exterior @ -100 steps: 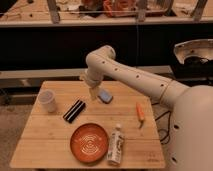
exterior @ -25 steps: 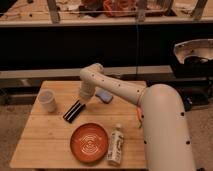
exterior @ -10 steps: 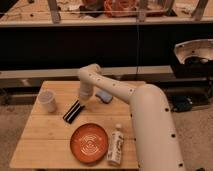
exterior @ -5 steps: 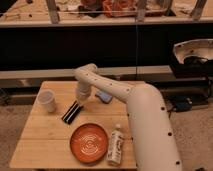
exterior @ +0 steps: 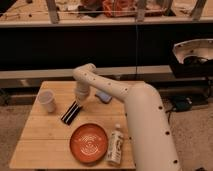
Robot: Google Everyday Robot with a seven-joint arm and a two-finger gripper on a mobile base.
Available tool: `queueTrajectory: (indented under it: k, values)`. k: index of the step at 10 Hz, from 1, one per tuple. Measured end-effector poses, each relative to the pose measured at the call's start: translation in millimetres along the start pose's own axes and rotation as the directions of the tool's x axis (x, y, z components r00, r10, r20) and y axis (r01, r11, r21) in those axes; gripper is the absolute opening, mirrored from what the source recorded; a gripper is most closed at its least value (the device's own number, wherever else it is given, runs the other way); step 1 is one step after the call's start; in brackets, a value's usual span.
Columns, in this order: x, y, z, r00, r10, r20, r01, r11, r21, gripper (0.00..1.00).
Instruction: Push the eraser across the table
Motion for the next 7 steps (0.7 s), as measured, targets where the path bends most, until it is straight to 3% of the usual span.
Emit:
queueTrajectory:
  k: [7]
  values:
    - [-9.8, -0.9, 2.0, 1.0, -0.025, 0.004, 0.025, 0.999, -0.028, 0.02]
